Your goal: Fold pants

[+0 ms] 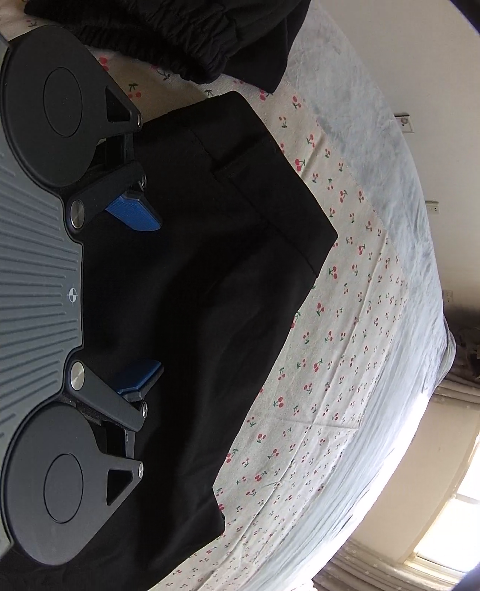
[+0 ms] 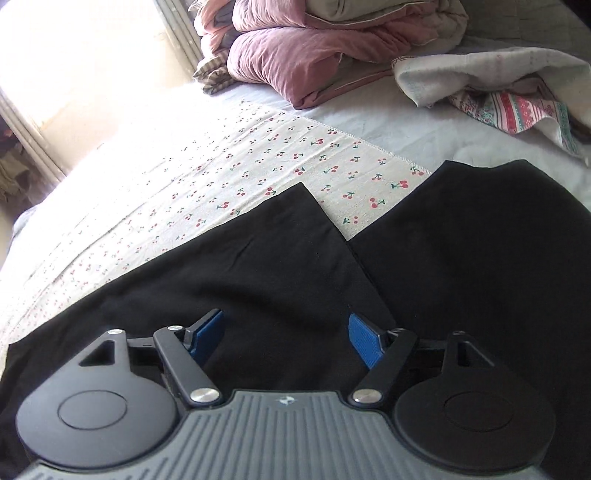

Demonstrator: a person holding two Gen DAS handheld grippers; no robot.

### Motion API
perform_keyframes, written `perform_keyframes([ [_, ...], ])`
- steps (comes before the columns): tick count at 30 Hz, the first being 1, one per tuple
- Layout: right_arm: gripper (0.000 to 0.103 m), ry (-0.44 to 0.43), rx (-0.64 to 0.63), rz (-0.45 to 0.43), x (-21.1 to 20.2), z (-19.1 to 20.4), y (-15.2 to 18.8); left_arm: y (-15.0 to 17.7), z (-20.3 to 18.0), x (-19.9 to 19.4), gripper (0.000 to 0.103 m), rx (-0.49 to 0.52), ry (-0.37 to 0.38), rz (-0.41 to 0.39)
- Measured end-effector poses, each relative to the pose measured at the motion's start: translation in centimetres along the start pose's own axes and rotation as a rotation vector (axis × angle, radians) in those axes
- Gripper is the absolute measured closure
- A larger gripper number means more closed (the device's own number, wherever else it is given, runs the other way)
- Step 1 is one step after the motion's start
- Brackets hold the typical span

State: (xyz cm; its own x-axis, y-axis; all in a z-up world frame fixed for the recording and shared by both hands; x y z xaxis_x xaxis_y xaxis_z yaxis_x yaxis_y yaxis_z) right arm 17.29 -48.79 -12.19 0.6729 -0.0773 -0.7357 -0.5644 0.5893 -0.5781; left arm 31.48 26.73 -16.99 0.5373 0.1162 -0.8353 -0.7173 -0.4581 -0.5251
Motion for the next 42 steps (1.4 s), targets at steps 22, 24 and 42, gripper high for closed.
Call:
perform_keyframes([
  [22,0.081,0.119,0.215,-0.04,2.2,-2.9,2.8,1.5,1.4,0.5,0.018,-0.085,-0.142,-0.037],
  [24,0.082,0.081,0.246,-0.041,2.4,-2.8,2.5,1.3,2.0,0.6,0.018,-0.113,-0.135,-0.046],
  [42,0.103,0.117,0.246,-0.161,0.6,-2.7,0.6,1.0,1.9,0.0,0.018,-0.086,-0.182,-0.086],
])
Point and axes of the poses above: each gripper's, at about its wrist camera, not at the fingertips, and x roughly the way its jaws point, z to its left, y to its underside, the point moved 6 cm from there along x, roughly the way its jaws point, and after that the axes turned 1 degree about z, right-handed, at the moved point
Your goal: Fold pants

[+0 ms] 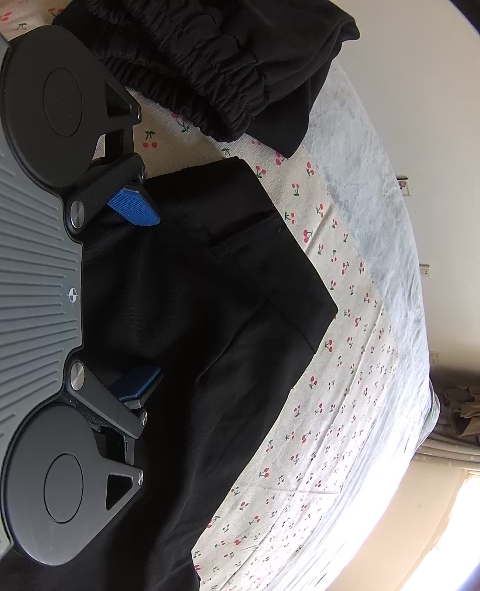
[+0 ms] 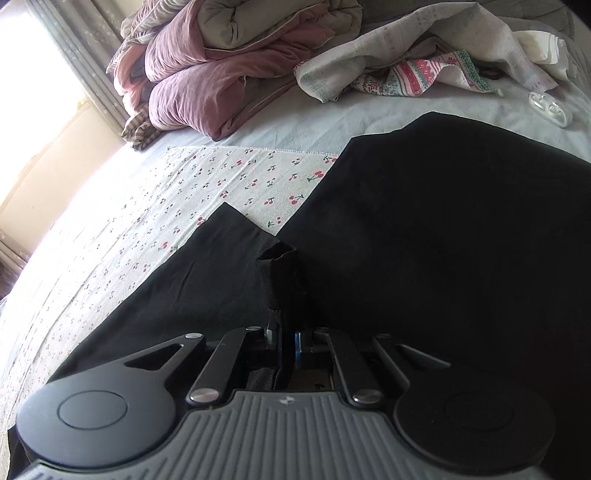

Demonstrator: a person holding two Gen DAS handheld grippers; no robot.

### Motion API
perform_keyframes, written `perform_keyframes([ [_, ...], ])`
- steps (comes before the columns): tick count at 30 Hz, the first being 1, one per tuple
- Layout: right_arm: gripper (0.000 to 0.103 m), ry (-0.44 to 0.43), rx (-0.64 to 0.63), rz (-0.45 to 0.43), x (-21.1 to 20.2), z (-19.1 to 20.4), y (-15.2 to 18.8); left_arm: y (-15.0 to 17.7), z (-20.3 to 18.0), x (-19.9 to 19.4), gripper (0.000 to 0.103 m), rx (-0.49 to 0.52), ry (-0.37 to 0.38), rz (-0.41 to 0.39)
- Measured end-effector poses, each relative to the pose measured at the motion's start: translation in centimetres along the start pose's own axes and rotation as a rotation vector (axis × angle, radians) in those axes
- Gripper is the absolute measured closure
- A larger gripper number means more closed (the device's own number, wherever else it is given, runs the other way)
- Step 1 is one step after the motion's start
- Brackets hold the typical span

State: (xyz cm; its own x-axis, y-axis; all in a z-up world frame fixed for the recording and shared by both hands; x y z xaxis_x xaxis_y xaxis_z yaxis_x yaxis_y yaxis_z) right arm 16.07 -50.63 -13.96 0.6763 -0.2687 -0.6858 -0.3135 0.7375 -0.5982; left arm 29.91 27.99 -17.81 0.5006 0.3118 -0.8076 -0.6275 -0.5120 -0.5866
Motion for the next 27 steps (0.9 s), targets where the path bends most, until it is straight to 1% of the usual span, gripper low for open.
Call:
perform_keyframes([
  [2,0.103,-0.038,-0.015,-0.033,-1.1,0.7,-0.4,-0.4,-0.3,-1.2,0.018,-0.001,0.008,-0.057],
  [3,0.103,-0.042,-0.01,-0.037,-1.3,0.9,-0.4,-0.7,-0.8,-1.8,0.018,0.017,0.011,-0.086],
  [5,0.103,-0.019,0.013,-0.007,-0.6,0.7,-0.1,-0.7,-2.0,-2.8,0.018,0.059,0.018,-0.123],
  [7,0.103,0.003,0.041,0.043,0.4,0.2,0.4,-0.4,-3.9,-3.6,0.018,0.097,0.052,-0.148],
  [9,0.103,0.012,0.036,0.048,0.6,0.1,0.5,0.3,-6.5,-4.1,0.018,0.158,0.113,-0.141],
  [11,0.103,-0.003,0.041,0.049,0.4,0.2,0.3,1.5,-9.8,-4.8,0.018,0.232,0.189,-0.128],
  [14,0.103,-0.019,0.065,0.047,0.1,0.2,0.0,3.6,-14.5,-6.2,0.018,0.358,0.251,-0.14],
  [16,0.103,-0.011,0.064,0.05,0.1,0.2,0.1,5.5,-18.0,-7.2,0.018,0.462,0.311,-0.163],
  [18,0.103,-0.015,0.073,0.066,0.4,0.2,0.3,7.7,-21.6,-7.7,0.018,0.576,0.362,-0.153],
  [22,0.103,-0.02,0.085,0.079,0.6,0.0,0.4,10.9,-27.0,-6.0,0.018,0.738,0.4,-0.093],
  [23,0.103,-0.021,0.09,0.082,0.6,-0.1,0.4,11.2,-27.8,-5.2,0.016,0.759,0.393,-0.071],
  [24,0.103,-0.021,0.096,0.085,0.6,-0.3,0.3,11.4,-28.6,-4.5,0.015,0.738,0.401,-0.062],
  [25,0.103,-0.027,0.108,0.091,0.6,-0.4,0.3,11.1,-29.0,-4.1,0.013,0.688,0.422,-0.048],
  [26,0.103,-0.033,0.12,0.095,0.6,-0.6,0.3,10.6,-29.5,-3.7,0.013,0.64,0.44,-0.02],
  [27,0.103,-0.036,0.127,0.098,0.5,-0.8,0.3,10.3,-30.0,-3.5,0.013,0.607,0.44,-0.008],
])
Point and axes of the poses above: each gripper's, at about its wrist camera, not at the fingertips, and x roughly the way its jaws point, z to its left, y to its underside, the point moved 6 cm from there along x, roughly the way its jaws point, and after that the axes turned 1 degree about z, right-handed, at the moved point
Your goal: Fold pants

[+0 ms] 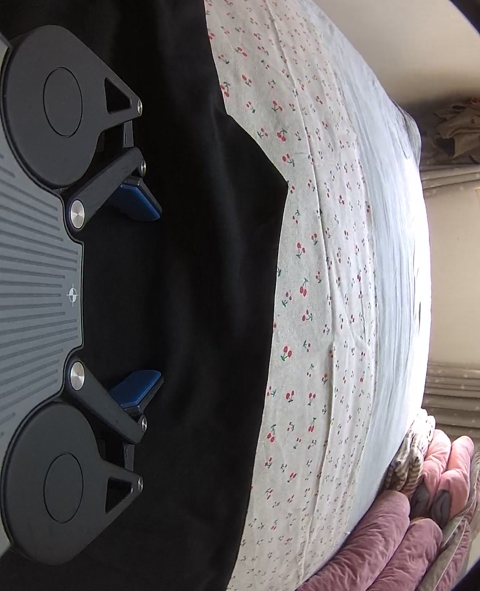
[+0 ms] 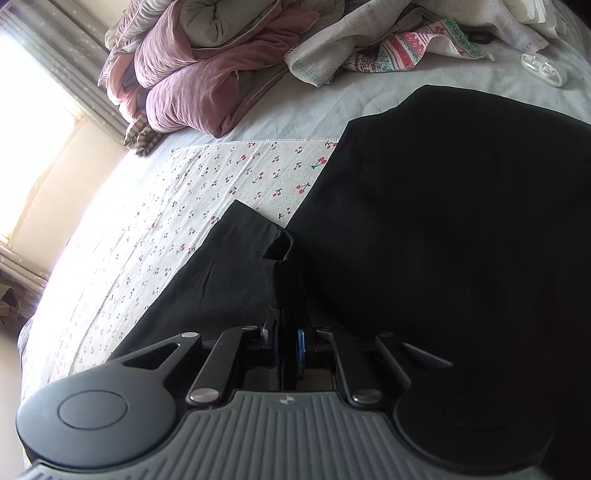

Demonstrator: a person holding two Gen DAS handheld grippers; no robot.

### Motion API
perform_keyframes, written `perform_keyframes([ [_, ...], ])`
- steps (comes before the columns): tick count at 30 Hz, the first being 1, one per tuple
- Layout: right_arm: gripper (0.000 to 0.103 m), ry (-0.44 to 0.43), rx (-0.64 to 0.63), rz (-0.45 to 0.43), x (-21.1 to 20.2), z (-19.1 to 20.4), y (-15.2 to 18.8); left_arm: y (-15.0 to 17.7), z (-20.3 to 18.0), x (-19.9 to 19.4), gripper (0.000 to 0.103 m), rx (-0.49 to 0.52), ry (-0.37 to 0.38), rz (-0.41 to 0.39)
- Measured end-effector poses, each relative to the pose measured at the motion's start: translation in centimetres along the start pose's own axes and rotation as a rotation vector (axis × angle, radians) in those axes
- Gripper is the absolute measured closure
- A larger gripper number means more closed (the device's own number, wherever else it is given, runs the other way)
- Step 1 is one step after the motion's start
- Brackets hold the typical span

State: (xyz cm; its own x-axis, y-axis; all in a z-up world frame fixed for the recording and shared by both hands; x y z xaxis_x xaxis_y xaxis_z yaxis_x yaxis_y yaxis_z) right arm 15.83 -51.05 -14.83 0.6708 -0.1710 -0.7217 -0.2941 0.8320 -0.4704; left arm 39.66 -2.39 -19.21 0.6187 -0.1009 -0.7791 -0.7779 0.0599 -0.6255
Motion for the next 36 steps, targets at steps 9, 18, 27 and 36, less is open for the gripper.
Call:
perform_keyframes([
  [9,0.103,-0.02,0.035,0.018,0.0,-0.6,-0.2,-2.2,-9.7,2.1,0.012,0.019,0.038,-0.02],
  [18,0.103,-0.036,0.071,0.041,0.2,-0.8,-0.3,-0.5,-27.3,1.1,0.005,0.233,0.151,-0.012],
  [27,0.103,-0.078,0.106,0.067,0.1,-1.3,-0.4,2.2,-42.0,-0.5,0.003,0.344,0.241,0.0],
  [36,0.103,-0.099,0.115,0.082,0.2,-1.3,-0.6,1.5,-48.1,-0.1,0.003,0.353,0.285,0.025],
])
Point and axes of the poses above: each gripper's, at about its wrist camera, not at the fingertips, and x roughly the way its jaws point, z to its left, y to its underside, the point moved 6 cm from there along x, roughly the way its jaws point, and after that the axes turned 1 degree about z, right-handed, at the moved point
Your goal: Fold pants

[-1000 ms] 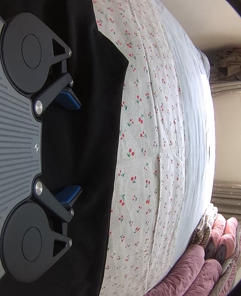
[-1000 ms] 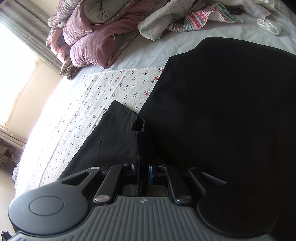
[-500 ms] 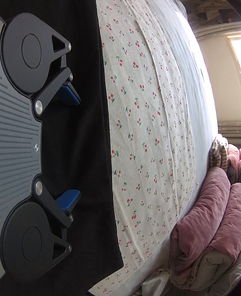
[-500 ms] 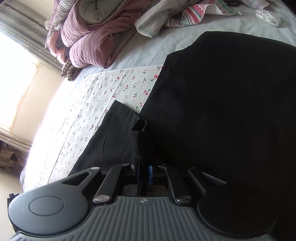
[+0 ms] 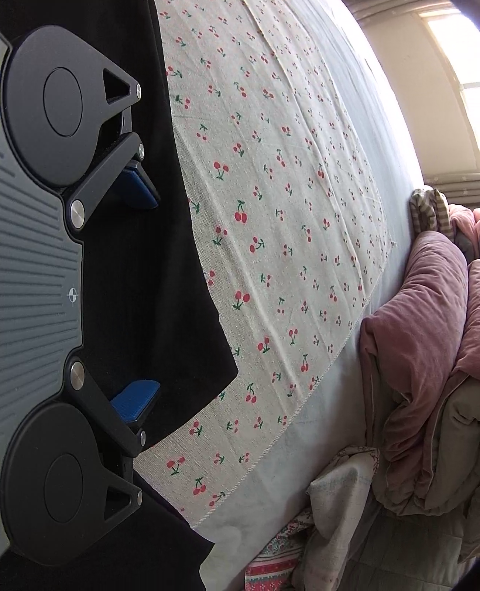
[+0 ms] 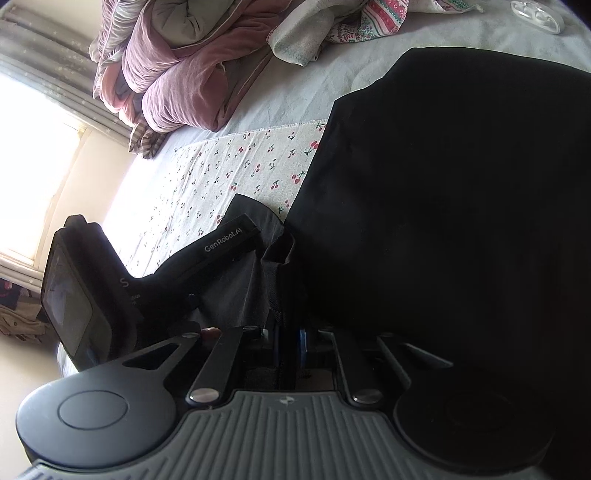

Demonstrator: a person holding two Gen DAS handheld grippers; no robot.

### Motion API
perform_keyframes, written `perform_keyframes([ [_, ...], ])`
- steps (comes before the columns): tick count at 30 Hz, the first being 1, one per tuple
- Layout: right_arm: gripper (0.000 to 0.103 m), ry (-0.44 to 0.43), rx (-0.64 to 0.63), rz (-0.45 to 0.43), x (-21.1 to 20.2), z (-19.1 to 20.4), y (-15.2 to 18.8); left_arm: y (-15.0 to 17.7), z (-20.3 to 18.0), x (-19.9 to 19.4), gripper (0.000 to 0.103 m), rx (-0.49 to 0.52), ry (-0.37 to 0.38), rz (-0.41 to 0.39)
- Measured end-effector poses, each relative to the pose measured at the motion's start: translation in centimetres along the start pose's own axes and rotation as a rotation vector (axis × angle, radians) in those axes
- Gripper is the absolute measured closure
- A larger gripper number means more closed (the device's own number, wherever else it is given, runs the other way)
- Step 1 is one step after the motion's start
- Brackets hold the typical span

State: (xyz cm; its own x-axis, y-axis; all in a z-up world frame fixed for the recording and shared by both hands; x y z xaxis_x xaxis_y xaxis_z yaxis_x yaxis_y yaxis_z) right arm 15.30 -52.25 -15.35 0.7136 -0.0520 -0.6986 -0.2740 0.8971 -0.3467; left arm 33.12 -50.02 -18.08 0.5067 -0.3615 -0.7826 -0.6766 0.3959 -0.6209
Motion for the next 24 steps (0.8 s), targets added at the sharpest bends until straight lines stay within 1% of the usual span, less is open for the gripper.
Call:
perform_keyframes([
  [3,0.103,-0.016,0.016,0.002,-0.2,-0.3,-0.2,0.0,-0.2,-0.1,0.003,0.003,0.002,0.014],
  [5,0.103,-0.023,0.015,0.007,-0.3,-0.3,-0.3,0.3,0.6,-0.9,0.003,-0.022,0.033,0.02],
  [7,0.103,-0.023,0.006,0.007,-0.3,-0.3,-0.3,0.6,2.5,-2.3,0.003,-0.09,0.065,0.004],
  [9,0.103,-0.016,0.001,0.008,-0.3,-0.3,-0.2,1.3,5.8,-4.1,0.003,-0.208,0.101,0.0],
  [11,0.103,-0.013,0.005,0.012,-0.3,-0.4,-0.1,2.3,8.8,-5.6,0.003,-0.281,0.115,0.01],
  [13,0.103,-0.018,0.006,0.021,-0.3,-0.3,0.0,4.3,12.5,-7.9,0.003,-0.327,0.068,0.007],
  [14,0.1,-0.017,0.006,0.024,-0.2,-0.2,0.0,5.2,13.8,-8.7,0.003,-0.331,0.048,0.004],
  [15,0.09,-0.022,0.002,0.027,-0.1,0.0,0.2,6.6,15.7,-10.0,0.003,-0.326,0.014,-0.001],
  [16,0.084,-0.023,-0.004,0.028,0.0,0.3,0.3,7.9,17.3,-11.2,0.003,-0.319,-0.024,-0.009],
  [17,0.082,-0.017,-0.011,0.027,0.1,0.5,0.4,8.9,18.6,-12.2,0.003,-0.312,-0.06,-0.017],
  [19,0.079,-0.006,-0.024,0.023,0.4,0.9,0.6,11.7,22.2,-14.6,0.003,-0.287,-0.194,-0.03],
  [20,0.079,0.0,-0.027,0.022,0.5,1.0,0.7,12.6,23.4,-15.4,0.003,-0.269,-0.247,-0.036],
  [21,0.078,0.004,-0.027,0.021,0.5,1.0,0.7,13.7,25.2,-16.5,0.003,-0.239,-0.324,-0.041],
  [22,0.078,0.01,-0.026,0.019,0.5,1.0,0.8,14.6,26.6,-17.2,0.003,-0.215,-0.38,-0.042],
  [24,0.078,0.021,-0.032,0.014,0.6,1.0,0.8,16.2,29.2,-18.4,0.003,-0.19,-0.465,-0.031],
])
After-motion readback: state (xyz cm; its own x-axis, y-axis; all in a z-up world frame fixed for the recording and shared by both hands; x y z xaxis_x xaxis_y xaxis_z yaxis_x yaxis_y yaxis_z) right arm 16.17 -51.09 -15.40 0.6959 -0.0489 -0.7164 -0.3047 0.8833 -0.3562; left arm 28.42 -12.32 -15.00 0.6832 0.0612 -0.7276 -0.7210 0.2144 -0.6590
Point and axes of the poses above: each gripper's, at about its wrist camera, not at the fingertips, and x roughly the way its jaws point, z to its left, y to its underside, the point moved 6 cm from there along x, roughly the way its jaws point, and after that the axes turned 1 degree about z, right-handed, at the moved point
